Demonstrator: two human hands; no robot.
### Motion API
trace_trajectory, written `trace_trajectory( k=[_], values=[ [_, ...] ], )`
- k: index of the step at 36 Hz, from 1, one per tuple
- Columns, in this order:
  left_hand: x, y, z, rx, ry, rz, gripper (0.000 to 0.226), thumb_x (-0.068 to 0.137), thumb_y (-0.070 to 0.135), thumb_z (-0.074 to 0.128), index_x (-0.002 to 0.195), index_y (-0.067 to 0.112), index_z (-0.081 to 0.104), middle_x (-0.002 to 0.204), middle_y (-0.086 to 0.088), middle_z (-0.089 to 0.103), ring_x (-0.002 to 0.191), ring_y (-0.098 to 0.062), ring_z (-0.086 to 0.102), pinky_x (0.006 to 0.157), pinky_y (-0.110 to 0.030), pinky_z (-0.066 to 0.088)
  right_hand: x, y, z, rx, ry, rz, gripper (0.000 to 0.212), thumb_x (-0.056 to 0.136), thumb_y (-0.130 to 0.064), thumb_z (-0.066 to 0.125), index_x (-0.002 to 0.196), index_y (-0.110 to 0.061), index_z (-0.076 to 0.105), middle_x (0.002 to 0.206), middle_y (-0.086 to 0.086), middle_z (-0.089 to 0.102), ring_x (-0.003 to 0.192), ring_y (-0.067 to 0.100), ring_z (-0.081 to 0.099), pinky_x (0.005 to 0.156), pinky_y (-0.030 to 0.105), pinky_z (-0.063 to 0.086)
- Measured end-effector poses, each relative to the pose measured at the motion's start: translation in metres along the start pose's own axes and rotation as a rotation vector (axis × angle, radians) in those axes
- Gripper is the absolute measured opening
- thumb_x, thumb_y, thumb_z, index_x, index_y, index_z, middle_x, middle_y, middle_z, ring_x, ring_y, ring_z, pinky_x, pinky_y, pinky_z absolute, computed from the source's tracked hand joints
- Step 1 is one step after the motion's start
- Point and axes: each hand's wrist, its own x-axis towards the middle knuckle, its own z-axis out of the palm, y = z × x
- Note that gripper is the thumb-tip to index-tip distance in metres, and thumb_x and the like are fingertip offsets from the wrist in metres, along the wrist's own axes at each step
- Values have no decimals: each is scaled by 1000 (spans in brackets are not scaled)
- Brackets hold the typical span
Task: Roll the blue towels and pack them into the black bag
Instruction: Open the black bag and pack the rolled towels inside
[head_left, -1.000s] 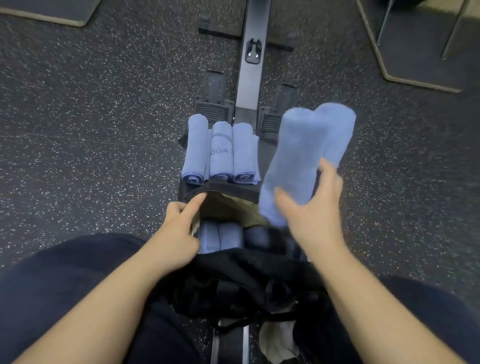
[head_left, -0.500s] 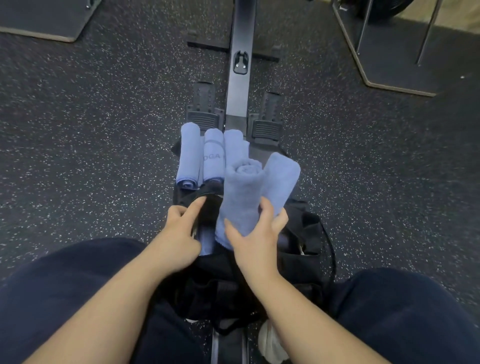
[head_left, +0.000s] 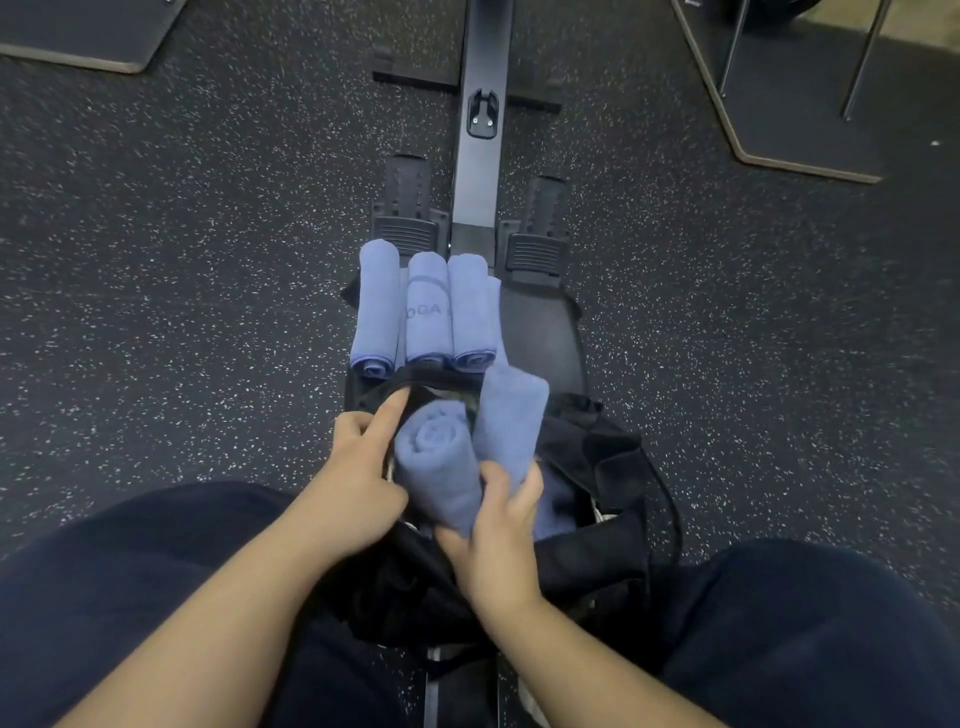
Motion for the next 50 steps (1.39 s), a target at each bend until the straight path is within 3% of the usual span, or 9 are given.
trace_trajectory(
  k=[10,12,17,22,27,34,38,44,50],
  values=[
    [-4,6,1,36,-19,-24,91,79,-9,45,152,33,12,117,1,27,86,-7,47,66,3,33,-32,7,-22,-215,-274,55,61,81,-37,63,128,-33,24,140,6,11,121,22,35,98,33,42],
    [-4,7,3,49,-23,-23,91,79,-10,46,152,32,12,116,1,26,90,-11,47,66,5,32,-35,4,-24,-247,-309,99,58,82,-39,60,129,-32,26,137,6,13,117,23,37,95,33,43],
    [-4,7,4,81,-61,-28,94,77,-11,46,152,32,11,113,2,26,84,2,43,66,4,32,-38,-1,-25,-292,-443,212,56,82,-42,62,126,-32,28,126,5,20,106,24,38,86,34,48],
    [-5,6,6,97,-55,-25,95,75,-13,48,152,32,15,112,1,28,101,-19,50,64,4,33,-38,-6,-24,-338,-583,291,54,83,-35,61,127,-30,30,133,11,22,115,33,40,91,40,46],
    [-5,6,4,87,-40,-17,94,74,-15,46,151,31,18,110,0,30,96,-17,48,62,3,36,-33,-5,-25,-291,-611,347,50,81,-38,60,122,-32,32,134,9,23,114,32,41,90,41,47],
    [-3,6,-2,128,-19,-18,87,76,-11,45,147,36,26,111,4,31,81,-4,48,65,-2,34,-11,-4,-31,-236,-411,398,71,76,-40,68,132,-38,23,131,7,24,115,31,43,89,36,43],
    [-5,5,-4,144,-20,-13,84,75,-10,44,142,39,31,106,6,32,82,-9,51,67,-8,37,-4,-11,-23,-289,-357,411,93,78,-43,68,144,-40,4,135,7,16,119,30,40,94,39,42],
    [-6,6,-4,153,-46,-11,89,76,-10,46,147,39,24,108,7,33,82,-1,48,65,-1,35,-6,-23,-6,-393,-502,361,106,80,-47,67,147,-43,-15,153,17,1,132,34,29,101,41,36],
    [-5,5,-4,138,-35,-19,91,75,-11,45,148,38,23,104,8,34,84,-2,49,65,0,34,-7,-23,-7,-349,-551,313,112,80,-61,62,144,-39,-27,153,12,2,132,32,30,103,41,34]
  ],
)
